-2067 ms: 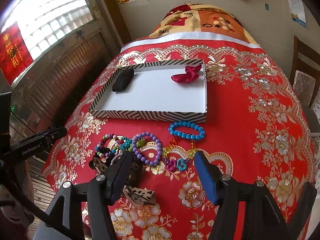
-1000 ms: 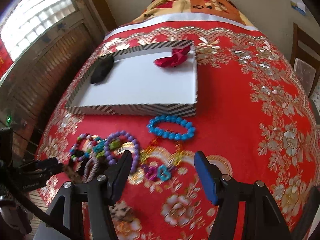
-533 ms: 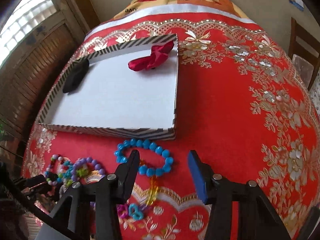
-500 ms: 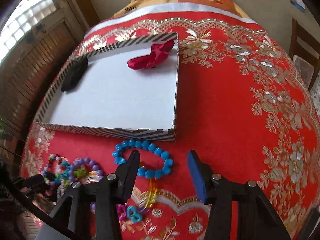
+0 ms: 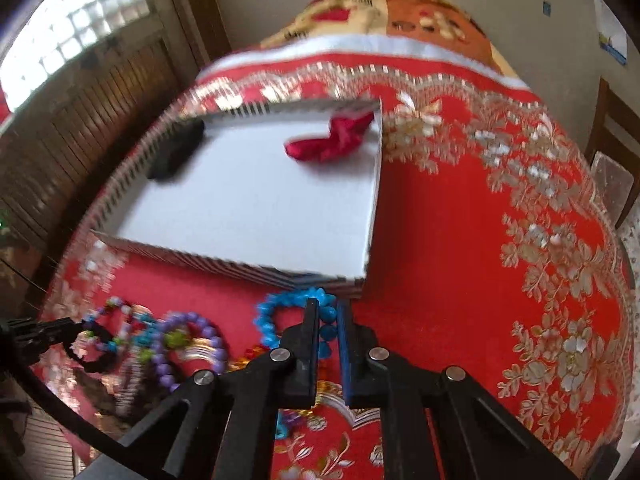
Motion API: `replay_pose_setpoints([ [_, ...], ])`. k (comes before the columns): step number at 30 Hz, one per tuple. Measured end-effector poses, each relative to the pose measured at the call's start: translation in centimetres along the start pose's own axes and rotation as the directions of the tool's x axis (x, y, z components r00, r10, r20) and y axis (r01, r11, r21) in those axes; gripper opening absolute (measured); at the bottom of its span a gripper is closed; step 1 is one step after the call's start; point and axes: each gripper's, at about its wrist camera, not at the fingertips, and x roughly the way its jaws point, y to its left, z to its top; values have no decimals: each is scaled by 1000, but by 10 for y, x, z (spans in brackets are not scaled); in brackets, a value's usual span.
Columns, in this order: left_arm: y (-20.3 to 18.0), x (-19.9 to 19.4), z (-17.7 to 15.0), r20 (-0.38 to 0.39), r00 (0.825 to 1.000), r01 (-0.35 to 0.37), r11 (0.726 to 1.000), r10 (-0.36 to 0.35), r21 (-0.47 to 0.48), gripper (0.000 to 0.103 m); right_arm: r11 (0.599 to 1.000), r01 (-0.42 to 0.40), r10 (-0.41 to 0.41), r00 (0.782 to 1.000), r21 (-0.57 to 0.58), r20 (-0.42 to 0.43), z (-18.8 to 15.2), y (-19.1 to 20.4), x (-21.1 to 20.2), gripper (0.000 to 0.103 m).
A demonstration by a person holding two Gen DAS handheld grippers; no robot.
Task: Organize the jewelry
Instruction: 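Grasp the blue beaded bracelet with the right tool while the left tool grasps the multicolored bead bracelet, then carry both bracelets over the white box with both tools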
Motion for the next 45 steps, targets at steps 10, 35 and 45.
replay_pose_setpoints([
  [10, 0, -54, 27, 120, 993, -2, 1000, 1, 6, 5, 998, -53, 55, 992, -21, 110, 20, 10, -59, 8],
  [35, -34, 62, 31, -146, 981, -113, 986, 131, 125, 29, 992, -121, 124, 986, -37, 107, 28, 20, -69, 8],
  [45, -32, 29, 38, -68, 997, -23, 997, 28, 74, 8, 988, -144, 150, 980, -55, 132, 35, 27, -79, 8],
])
